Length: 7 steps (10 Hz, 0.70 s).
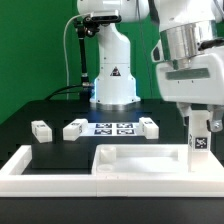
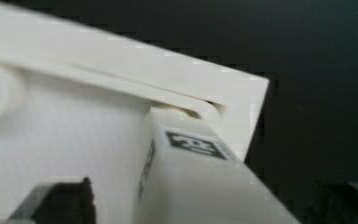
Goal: Assemble desk
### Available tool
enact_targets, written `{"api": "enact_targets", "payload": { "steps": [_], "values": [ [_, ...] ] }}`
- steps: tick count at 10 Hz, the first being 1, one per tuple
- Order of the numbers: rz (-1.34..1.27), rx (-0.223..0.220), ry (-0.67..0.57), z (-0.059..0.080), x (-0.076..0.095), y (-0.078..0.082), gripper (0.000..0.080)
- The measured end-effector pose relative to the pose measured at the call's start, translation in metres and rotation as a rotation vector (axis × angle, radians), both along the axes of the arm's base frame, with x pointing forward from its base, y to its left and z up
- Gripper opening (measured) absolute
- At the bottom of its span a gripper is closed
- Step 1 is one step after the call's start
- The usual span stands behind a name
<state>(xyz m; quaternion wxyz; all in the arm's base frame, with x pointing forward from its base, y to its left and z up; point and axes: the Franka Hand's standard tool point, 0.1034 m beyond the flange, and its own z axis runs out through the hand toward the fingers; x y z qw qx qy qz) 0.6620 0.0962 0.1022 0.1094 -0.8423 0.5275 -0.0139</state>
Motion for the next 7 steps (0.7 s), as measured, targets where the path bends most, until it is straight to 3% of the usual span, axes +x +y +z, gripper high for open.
{"api": "enact_targets", "payload": {
  "steps": [1, 3, 4, 5, 7],
  "values": [
    [0.011, -0.003, -0.002, 0.0001, 0.0001, -0.0004, 0.0638],
    [0.167, -0.027, -0.028, -0.0001, 0.0001, -0.0011, 0.0647],
    [0.333, -0.067, -0.046, 0.0003, -0.0001, -0.0032, 0.0649],
    [0.584, -0.147, -0.070, 0.0032, 0.0025, -0.0064, 0.0649],
    [0.912, -0.201, -0.096, 0.0044, 0.0034, -0.0074, 0.0649]
  ]
}}
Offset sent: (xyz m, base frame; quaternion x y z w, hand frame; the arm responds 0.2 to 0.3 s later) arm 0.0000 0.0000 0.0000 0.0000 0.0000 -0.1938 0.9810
